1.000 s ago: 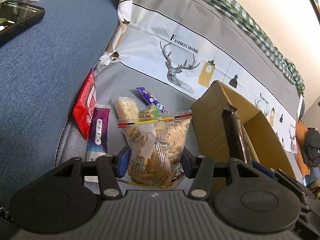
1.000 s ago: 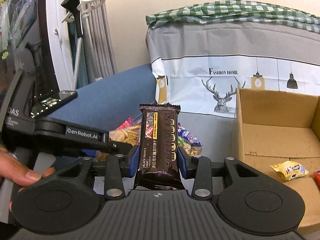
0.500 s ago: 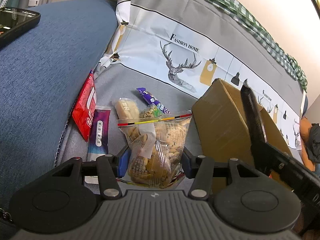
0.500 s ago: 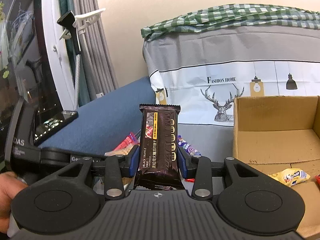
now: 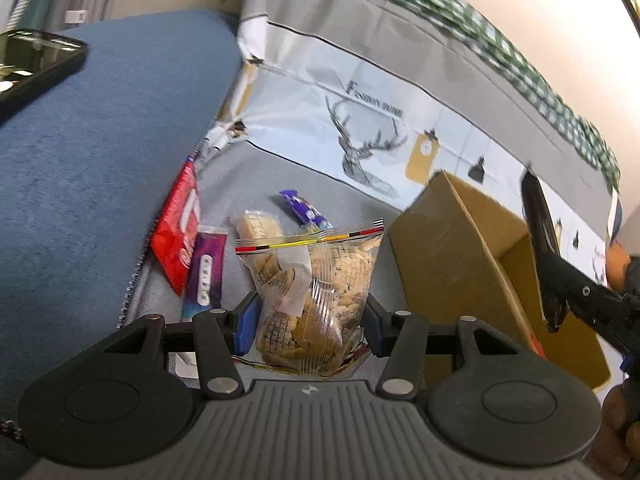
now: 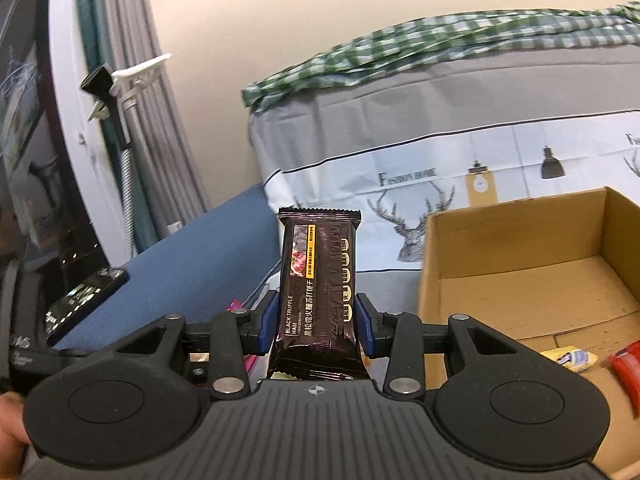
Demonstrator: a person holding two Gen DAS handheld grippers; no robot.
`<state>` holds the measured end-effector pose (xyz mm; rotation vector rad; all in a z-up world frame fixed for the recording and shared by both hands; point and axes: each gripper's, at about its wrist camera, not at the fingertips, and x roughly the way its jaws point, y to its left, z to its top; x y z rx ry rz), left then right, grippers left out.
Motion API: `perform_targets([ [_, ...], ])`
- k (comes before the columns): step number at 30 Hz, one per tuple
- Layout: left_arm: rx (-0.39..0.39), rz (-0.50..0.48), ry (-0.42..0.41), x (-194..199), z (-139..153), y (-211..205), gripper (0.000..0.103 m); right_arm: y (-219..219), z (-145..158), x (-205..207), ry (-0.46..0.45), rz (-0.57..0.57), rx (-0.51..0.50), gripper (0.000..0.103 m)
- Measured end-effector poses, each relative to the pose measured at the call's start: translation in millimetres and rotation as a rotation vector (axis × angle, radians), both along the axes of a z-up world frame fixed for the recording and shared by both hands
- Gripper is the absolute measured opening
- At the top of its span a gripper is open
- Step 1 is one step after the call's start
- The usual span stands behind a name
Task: Organize snacks
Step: 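Carry the chocolate bar with the right tool while the left tool carries the cookie bag to the box, then open both tools to drop the chocolate bar and cookie bag into the box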
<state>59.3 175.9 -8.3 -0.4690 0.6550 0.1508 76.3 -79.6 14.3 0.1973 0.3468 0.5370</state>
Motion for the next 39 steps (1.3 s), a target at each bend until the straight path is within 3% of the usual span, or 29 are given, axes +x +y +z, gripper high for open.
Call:
perform_targets([
  [9,-0.070,0.084,-0.028,-6.2,21.6,-1.8,0.057,-20.1,1.4,13.2,-0.006,-0.142,0.025,0.041],
  [15,-0.038,0.000,-0.078,23.3,56.4,-40.2,0.057,-28.1,3.7,19.0,-0.025,-0.236,0.004,0.041],
  [27,-0.013,-0.227,-0.193,129.5,116.6,-154.2,0.058,-63.7,-1.6,35.2,0.032,-0.470,0.012,0.040],
  [29,-0.014,-0.277,-0.199,143.0,123.4,-172.4,0.063,-66.6,-2.1,36.3,0.031,-0.482,0.011,0.040],
  [30,-0.016,-0.299,-0.198,147.9,125.6,-180.2,0.071,-67.5,-3.0,36.7,0.034,-0.488,0.011,0.041],
  [31,-0.016,-0.312,-0.207,149.9,127.6,-186.7,0.075,-67.9,-3.4,37.7,0.039,-0.495,0.011,0.041],
  [36,0.040,-0.301,-0.231,139.4,124.8,-191.3,0.076,-70.5,-4.9,37.9,0.048,-0.507,0.013,0.043],
  [39,0.092,-0.256,-0.260,118.6,118.1,-173.3,0.073,-69.4,-5.0,37.2,0.051,-0.513,0.007,0.052],
])
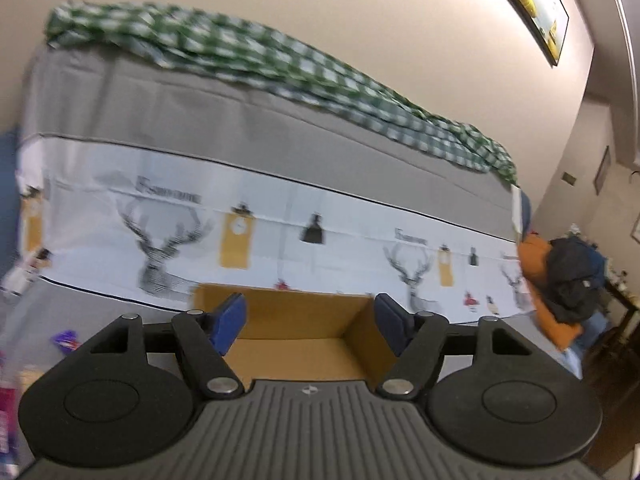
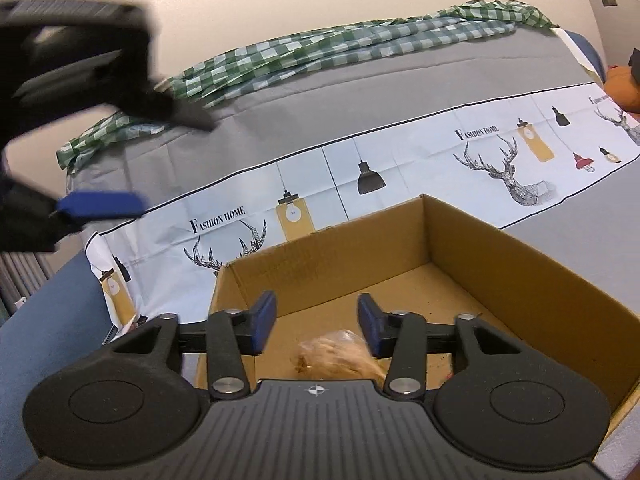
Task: Organize snacks
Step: 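Open both tools to drop the chocolate bar and cookie bag into the box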
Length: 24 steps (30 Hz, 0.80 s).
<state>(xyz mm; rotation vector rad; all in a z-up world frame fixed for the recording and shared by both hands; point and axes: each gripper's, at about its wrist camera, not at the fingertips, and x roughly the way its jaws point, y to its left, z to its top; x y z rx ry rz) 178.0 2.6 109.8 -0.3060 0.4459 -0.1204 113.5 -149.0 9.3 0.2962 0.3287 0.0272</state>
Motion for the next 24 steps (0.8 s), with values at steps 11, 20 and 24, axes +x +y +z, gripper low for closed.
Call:
perform_targets([
  [11,0.047,0.207,0.104,-92.3,-61.1,134.9,0.027,2.3,0.2,-10.8,-0.031,-0.031,-0.044,0.057],
  [20,0.035,0.250,0.181,-130.5,-118.3,170.2,0.022,19.5,1.5,-35.0,-0.074,0.030,-0.113,0.054],
  [24,0.063,0.243,0.212,-131.6,-122.4,168.7,0.022,32.5,3.3,-43.7,-0.096,0.066,-0.139,0.046],
])
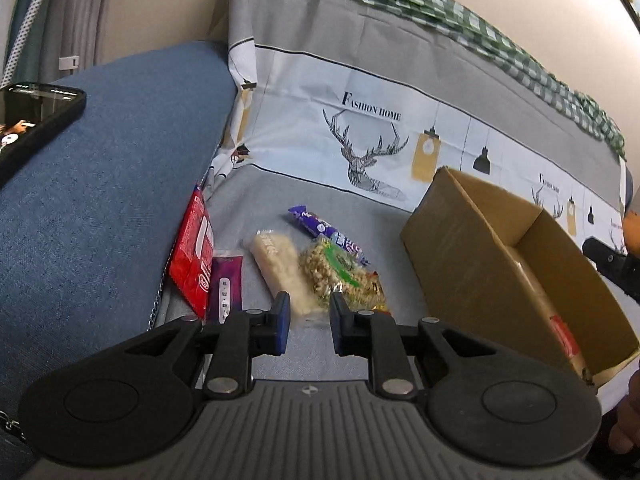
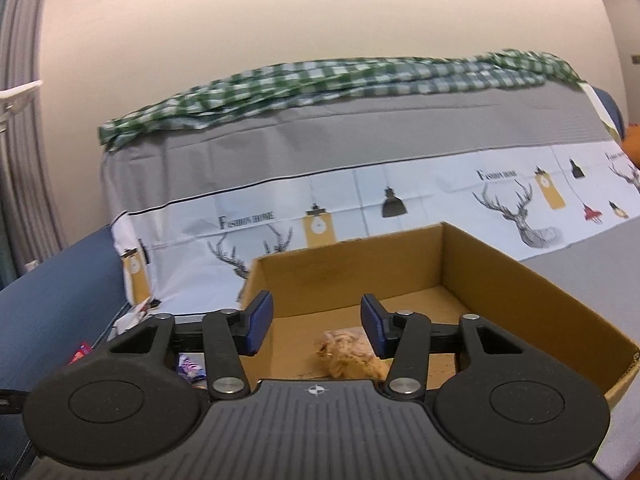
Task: Organize snacks
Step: 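Open both tools to drop the chocolate bar and cookie bag into the box, then move both open tools from the box back to the snack pile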
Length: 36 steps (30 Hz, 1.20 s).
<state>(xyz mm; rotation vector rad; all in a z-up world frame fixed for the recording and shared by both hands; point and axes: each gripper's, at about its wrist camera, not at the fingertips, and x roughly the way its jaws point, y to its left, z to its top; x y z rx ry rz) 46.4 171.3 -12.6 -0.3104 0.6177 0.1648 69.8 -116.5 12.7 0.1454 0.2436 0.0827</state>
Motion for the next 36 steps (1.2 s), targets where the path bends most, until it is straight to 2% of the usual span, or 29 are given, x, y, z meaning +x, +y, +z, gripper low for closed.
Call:
perform_targets([
  [6,-0.078,0.033,-0.037,-2.3,3.2,9.2,0.022,23.0,1.5,-10.4,-0.023,0.066,-0.024,0.045],
  [11,-0.150,0.062,-0.053,-6.5,2.9,22.2,0.023,52.0,-1.2,-15.3,-0.027,0.166,-0.064,0.045],
  [17,-0.165,0.080,-0.058,-4.2,2.6,26.0,0.029,85.6,-8.6,-18.2,-0.010,0.300,-0.108,0.045],
  [19,-0.170,0.081,-0.066,-4.3,2.1,26.5,0.039,94.0,-11.5,-18.5,-0.003,0.336,-0.121,0.045],
  [21,-0.187,0.091,-0.076,-5.9,1.0,29.5,0.043,101.6,-16.7,-20.3,0.004,0.368,-0.139,0.045],
  [28,-0.224,0.111,-0.101,-5.7,-1.4,34.9,0.043,122.0,-38.1,-19.7,0.078,0.472,-0.228,0.045],
  [32,-0.197,0.109,-0.114,-4.7,0.5,30.7,0.044,136.7,-43.7,-1.2,0.155,0.475,-0.266,0.054],
  [34,-0.197,0.111,-0.120,-6.2,0.6,31.9,0.048,146.0,-46.1,12.9,0.161,0.469,-0.285,0.065],
  [36,-0.215,0.116,-0.126,-8.3,0.2,35.3,0.051,155.9,-50.3,30.6,0.184,0.454,-0.288,0.069],
])
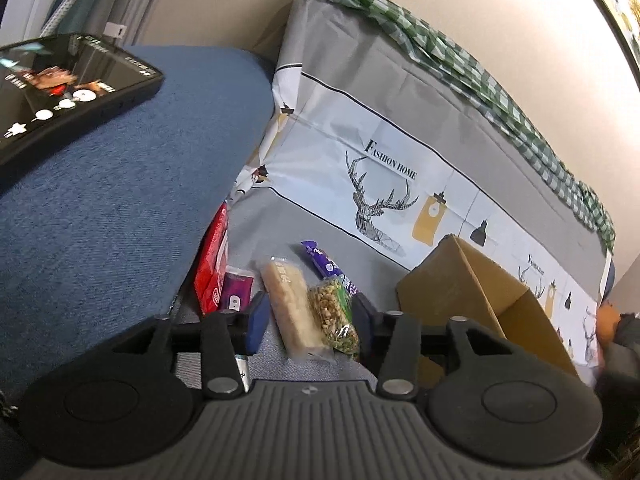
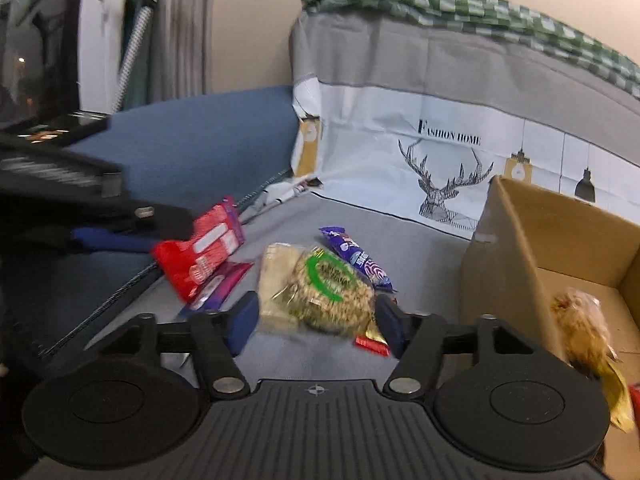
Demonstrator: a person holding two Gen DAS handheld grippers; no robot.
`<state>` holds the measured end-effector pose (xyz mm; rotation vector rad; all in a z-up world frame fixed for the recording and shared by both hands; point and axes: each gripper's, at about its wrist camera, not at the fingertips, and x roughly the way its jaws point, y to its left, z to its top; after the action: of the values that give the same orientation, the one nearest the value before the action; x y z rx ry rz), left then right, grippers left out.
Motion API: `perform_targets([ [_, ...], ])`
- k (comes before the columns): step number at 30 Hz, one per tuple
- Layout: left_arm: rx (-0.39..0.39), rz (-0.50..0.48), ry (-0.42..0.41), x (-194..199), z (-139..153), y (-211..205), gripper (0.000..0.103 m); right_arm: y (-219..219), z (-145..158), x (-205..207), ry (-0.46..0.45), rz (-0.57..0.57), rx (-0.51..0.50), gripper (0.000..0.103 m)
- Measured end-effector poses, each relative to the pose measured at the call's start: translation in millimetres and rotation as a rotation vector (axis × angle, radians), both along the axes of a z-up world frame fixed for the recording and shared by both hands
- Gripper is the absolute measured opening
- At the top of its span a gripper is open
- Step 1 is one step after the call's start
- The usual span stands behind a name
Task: Organize snacks
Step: 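Move both open tools from the box back to the snack pile, then grasp the clear puffed-snack bag with the right tool while the left tool grasps the purple tube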
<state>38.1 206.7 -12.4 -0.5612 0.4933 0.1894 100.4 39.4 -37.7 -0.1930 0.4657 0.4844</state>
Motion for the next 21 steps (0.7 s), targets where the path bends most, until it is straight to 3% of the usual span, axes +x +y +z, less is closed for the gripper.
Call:
perform_targets([
  [8,0.017,-0.007,-0.006,-2.5,3.0,-1.9,0.051,29.3,-19.1,60.0,0.101,0.000,-0.070,0.069],
  [11,0.014,-0.011,-0.006,-2.4,3.4,-2.1,0.051,31.4,-28.5,65.6,0.139,0.017,-0.115,0.056],
  [12,0.013,-0.012,-0.006,-2.4,3.4,-2.2,0.051,30.8,-28.6,62.5,0.119,0.022,-0.122,0.045],
  [16,0.009,-0.014,-0.006,-3.1,3.6,-1.5,0.051,30.0,-26.2,44.1,0.052,0.087,-0.200,0.025],
  [21,-0.004,-0.016,-0.009,-4.7,4.6,0.5,0.051,21.4,-16.0,13.9,0.002,0.171,-0.267,0.016],
])
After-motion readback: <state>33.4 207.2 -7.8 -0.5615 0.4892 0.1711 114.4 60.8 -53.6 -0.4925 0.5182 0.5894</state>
